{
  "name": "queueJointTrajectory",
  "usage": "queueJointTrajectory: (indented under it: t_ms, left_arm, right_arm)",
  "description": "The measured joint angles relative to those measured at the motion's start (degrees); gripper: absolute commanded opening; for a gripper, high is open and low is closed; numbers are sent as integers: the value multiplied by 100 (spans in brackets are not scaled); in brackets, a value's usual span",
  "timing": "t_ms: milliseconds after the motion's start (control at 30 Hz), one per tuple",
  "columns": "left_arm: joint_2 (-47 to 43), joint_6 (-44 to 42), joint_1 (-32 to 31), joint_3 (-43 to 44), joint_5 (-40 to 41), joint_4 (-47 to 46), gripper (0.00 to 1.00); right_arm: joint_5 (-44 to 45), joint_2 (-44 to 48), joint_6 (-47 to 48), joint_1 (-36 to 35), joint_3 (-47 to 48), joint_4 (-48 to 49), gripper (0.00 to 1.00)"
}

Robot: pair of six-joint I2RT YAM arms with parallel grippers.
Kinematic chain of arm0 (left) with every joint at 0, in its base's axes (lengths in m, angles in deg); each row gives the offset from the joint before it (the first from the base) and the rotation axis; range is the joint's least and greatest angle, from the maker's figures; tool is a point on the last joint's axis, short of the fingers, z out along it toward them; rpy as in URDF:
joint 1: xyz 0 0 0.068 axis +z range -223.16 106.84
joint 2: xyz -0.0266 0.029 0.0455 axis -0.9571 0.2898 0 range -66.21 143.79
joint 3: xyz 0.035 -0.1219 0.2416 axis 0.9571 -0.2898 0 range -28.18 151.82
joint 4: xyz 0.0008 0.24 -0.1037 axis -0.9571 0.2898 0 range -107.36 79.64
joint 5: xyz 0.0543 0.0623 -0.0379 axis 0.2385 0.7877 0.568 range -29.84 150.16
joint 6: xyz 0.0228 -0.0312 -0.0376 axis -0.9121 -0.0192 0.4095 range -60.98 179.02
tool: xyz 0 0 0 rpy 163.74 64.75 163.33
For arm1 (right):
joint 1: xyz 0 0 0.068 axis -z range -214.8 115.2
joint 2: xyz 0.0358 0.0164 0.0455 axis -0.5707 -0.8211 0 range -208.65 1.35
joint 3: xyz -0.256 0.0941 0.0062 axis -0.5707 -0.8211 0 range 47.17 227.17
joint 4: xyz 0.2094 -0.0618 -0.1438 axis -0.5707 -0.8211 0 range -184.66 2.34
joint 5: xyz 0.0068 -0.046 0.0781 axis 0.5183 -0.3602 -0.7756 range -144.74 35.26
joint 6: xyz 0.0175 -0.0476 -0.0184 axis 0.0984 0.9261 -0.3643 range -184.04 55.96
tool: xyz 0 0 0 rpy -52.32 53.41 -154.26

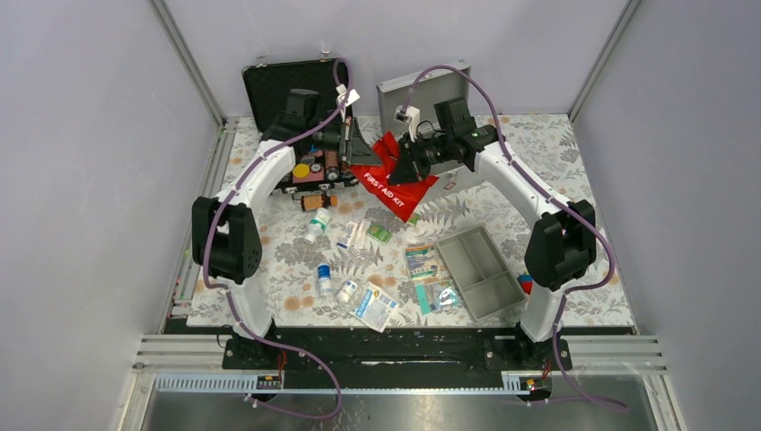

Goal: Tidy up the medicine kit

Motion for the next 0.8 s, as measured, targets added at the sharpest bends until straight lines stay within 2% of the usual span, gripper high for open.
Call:
queueJointTrajectory:
  t_ms: [100, 133, 200, 233, 267, 400, 500, 633, 800]
  left_arm:
    - [9, 4, 0, 0, -2, -7, 0]
    - [9, 4, 4, 0, -2, -20, 0]
    - [9, 2, 9, 0, 2, -37, 0]
    - [9, -4, 11, 0, 13, -37, 0]
    - [9, -24, 11, 2, 35, -33, 0]
    - [4, -555, -85, 153, 350, 468, 0]
    - [-116, -1283, -160, 221, 1032, 1169, 0]
    - [-422, -2326, -236, 216, 2396, 2039, 0]
    - [-1056, -3381, -363, -212, 4535, 2072, 0]
  right_arm:
    - [0, -15, -103, 4, 0, 31, 4]
    - [4, -17, -120, 4, 0, 39, 12]
    - [33, -20, -151, 4, 0, 57, 45]
    - [94, -20, -186, 4, 0, 66, 56]
    - [179, -24, -240, 2, 0, 83, 63]
    - [774, -59, -177, -28, -24, 170, 83]
    - [955, -50, -76, 39, -33, 162, 88]
    - [949, 136, -57, 289, -48, 48, 89]
    - [654, 931, -542, 702, -608, 315, 86]
